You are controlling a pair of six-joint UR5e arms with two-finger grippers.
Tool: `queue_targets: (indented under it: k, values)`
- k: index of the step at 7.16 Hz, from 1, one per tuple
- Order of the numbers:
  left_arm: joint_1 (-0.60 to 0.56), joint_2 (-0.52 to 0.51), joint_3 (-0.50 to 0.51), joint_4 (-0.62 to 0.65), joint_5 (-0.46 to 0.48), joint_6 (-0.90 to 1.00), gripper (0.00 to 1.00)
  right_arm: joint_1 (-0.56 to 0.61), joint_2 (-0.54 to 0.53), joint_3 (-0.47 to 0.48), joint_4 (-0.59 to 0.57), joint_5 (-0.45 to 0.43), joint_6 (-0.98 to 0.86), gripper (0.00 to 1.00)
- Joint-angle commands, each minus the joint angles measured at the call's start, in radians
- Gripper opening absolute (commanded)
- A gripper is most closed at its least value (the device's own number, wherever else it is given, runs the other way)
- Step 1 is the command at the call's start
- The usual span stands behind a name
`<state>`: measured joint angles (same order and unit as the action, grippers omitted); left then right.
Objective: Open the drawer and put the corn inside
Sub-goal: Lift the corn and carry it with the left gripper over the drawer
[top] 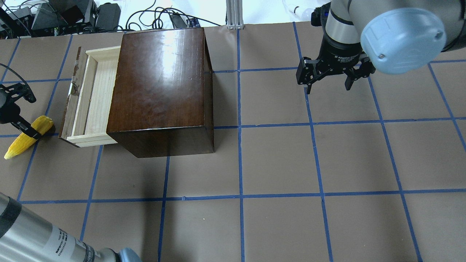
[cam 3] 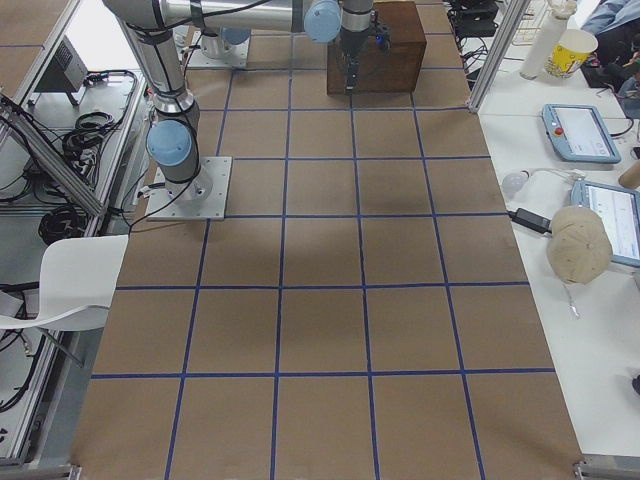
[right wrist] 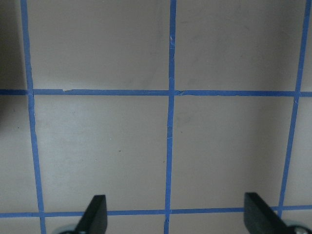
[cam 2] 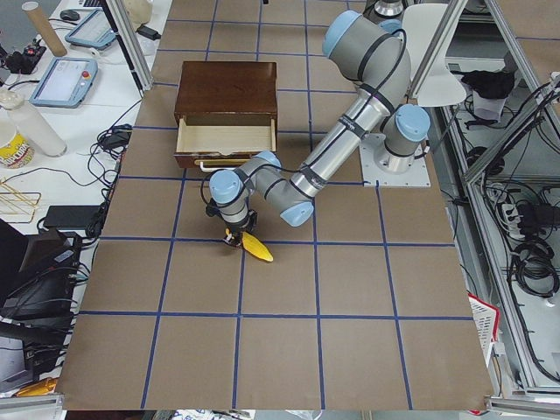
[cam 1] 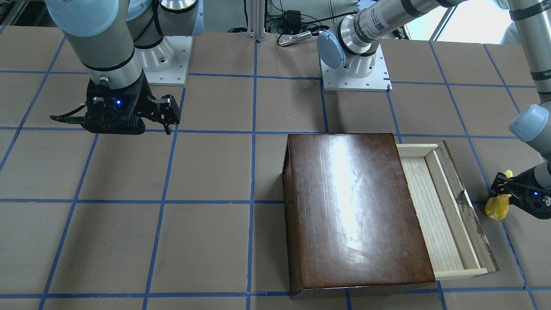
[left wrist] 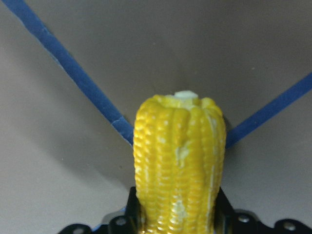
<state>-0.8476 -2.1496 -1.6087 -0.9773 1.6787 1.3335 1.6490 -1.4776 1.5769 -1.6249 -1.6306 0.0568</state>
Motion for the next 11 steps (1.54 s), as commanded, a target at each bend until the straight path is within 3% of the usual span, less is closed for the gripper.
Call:
queue_targets:
  k: [1, 5, 9, 11]
  values:
    - [-0.013, 0.022, 0.033, -0.014, -0.002, -0.066, 0.0, 0.0, 0.0, 0.0, 0.0, 0.0, 0.0, 1.0]
    - [-0.088, 0.102, 0.137, -0.194, -0.036, -0.288, 0.0, 0.0, -0.001, 0.0, 0.0, 0.002, 0.0, 1.0]
    - [-0.152, 0.155, 0.292, -0.461, -0.079, -0.506, 0.0, 0.0, 0.0, 0.0, 0.0, 0.002, 0.0, 1.0]
    - [-0.232, 0.181, 0.319, -0.486, -0.082, -0.696, 0.0, 0.0, 0.0, 0.0, 0.0, 0.003, 0.0, 1.0]
